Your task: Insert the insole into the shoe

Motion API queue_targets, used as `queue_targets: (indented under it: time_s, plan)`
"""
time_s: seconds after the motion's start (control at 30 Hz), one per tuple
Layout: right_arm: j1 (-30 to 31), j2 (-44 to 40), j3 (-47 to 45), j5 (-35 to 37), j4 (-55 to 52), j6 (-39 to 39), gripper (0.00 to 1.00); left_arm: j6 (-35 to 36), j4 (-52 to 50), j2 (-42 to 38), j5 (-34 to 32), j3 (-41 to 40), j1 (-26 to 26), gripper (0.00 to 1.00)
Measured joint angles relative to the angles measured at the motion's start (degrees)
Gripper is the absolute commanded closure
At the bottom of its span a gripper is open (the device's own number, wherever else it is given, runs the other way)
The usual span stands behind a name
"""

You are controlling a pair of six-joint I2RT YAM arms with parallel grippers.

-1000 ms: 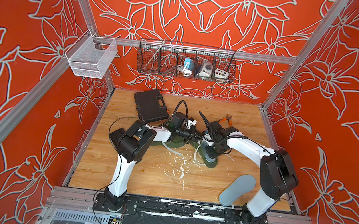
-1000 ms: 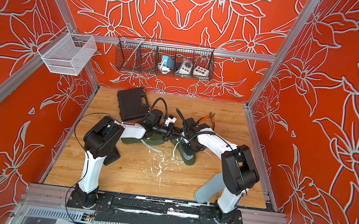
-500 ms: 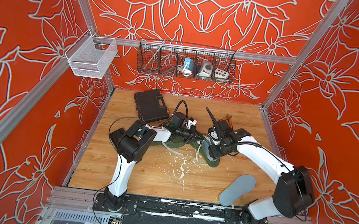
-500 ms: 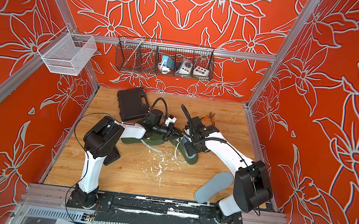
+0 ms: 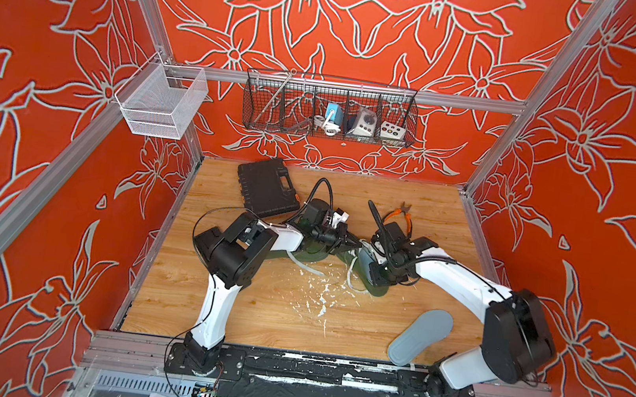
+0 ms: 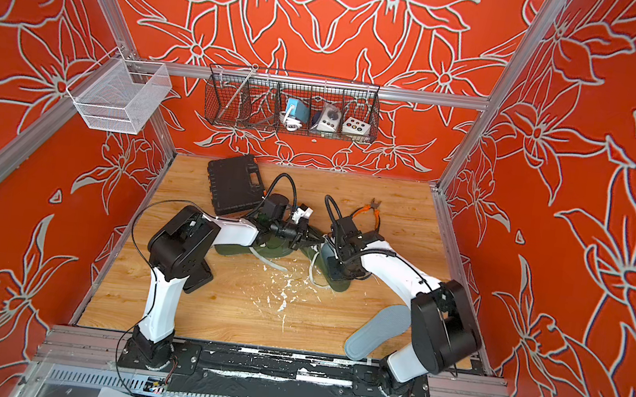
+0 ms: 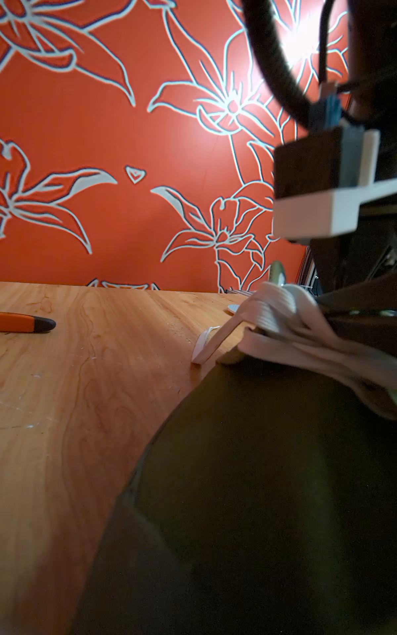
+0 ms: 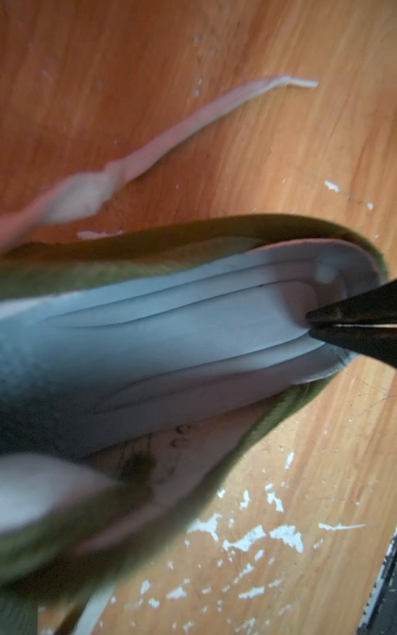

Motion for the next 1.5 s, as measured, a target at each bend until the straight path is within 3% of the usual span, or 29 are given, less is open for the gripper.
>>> queue_targets:
  time_s: [0.13, 0.53, 0.8, 1.13, 1.33, 1.5]
  plan:
    - [-0.3, 4.3, 1.1, 0.1, 1.4, 0.8, 0.95, 0.1, -0.4, 0.0, -0.1, 0.0, 0.0, 1.00]
    - [-0.3, -4.6, 0.9, 3.5, 0.3, 2.4, 0.81, 0.3, -0.7, 0.0, -0.1, 0.2, 0.2, 1.00]
    - [-0.3, 3.3, 0.4, 4.4, 1.5, 1.8, 0.78, 1.7, -2.4, 0.0, -0.3, 0.9, 0.2, 1.00]
    - [-0.3, -3.9, 0.5, 5.9, -0.3, 0.3, 0.66, 3.4, -4.2, 0.0, -0.7, 1.4, 0.2, 1.00]
    - [-0.3, -3.6, 2.2, 8.0, -1.4, -1.8, 0.45, 4.6, -5.6, 0.0, -1.0, 2.1, 0.2, 1.00]
    - [-0.3, -3.7, 5.6, 9.6, -2.7, -4.3, 0.39, 7.0, -9.8, -0.1, -1.8, 4.5, 0.1, 0.91]
